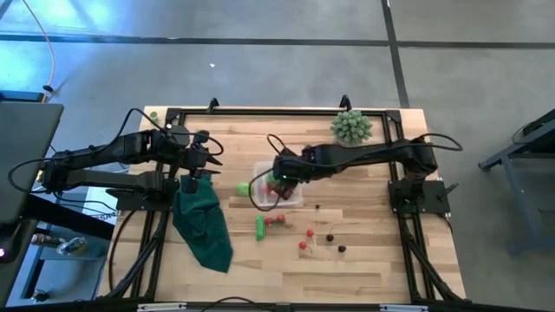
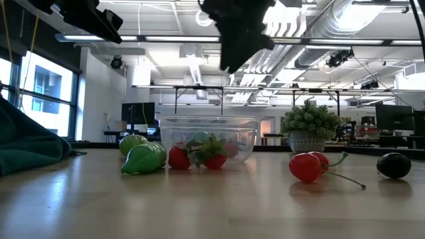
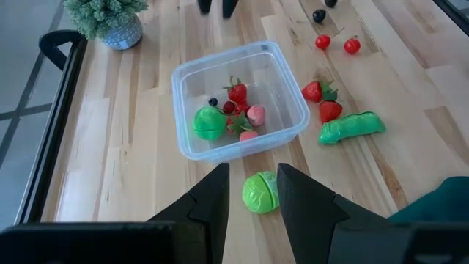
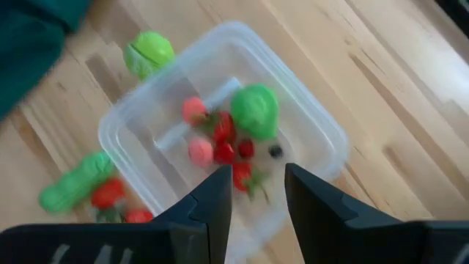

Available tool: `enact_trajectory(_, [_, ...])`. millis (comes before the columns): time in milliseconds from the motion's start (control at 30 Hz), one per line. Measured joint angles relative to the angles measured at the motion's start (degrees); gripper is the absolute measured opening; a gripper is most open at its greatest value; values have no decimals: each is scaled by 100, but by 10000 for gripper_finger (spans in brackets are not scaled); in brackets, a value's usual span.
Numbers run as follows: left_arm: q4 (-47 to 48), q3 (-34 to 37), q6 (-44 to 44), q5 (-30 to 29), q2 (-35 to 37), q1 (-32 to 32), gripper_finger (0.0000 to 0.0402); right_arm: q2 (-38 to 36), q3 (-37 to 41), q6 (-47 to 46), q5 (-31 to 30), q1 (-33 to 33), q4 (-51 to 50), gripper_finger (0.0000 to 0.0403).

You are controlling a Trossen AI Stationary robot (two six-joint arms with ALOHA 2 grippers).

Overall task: Pick and placing Produce into tupperware
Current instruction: Put the blueberry into the transparent bin

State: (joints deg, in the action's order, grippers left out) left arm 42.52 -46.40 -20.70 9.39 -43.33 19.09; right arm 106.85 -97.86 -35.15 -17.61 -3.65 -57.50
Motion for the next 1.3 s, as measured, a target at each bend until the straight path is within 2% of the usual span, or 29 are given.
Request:
enact_trajectory(167, [0, 0, 1, 0, 2, 0, 106, -347, 417, -240, -150, -231, -190, 119])
enact_trajectory(300, [0, 1, 1, 0, 2, 0, 106, -863, 1372, -637, -108, -398, 212, 119])
enact_trajectory(400, [0, 0, -1, 0, 2, 0, 106, -1456, 2309, -968, 125, -549, 742, 119])
enact_trajectory(567, [0, -1, 1, 0, 1, 0, 106, -2347, 3647, -1568, 889, -776, 1316, 119])
enact_trajectory(700, [0, -1, 1, 0, 0, 0, 106, -2714, 4338, -1735, 969, -906, 1652, 119])
enact_trajectory(833, [-1, 1, 0, 0, 0, 0, 106, -2746, 4830, -1007, 913, -921, 2166, 119])
enact_trajectory(1033, [0, -1, -1, 0, 0, 0, 106, -2745, 5841, 411, 556, -928, 4102, 119])
enact_trajectory(1167, [0, -1, -1, 0, 2, 0, 106, -2745, 6544, 1243, 662, -928, 5579, 119])
enact_trajectory(1300, [0, 0, 0, 0, 0, 0, 106, -2745, 7007, 1436, 846, -928, 6161, 119])
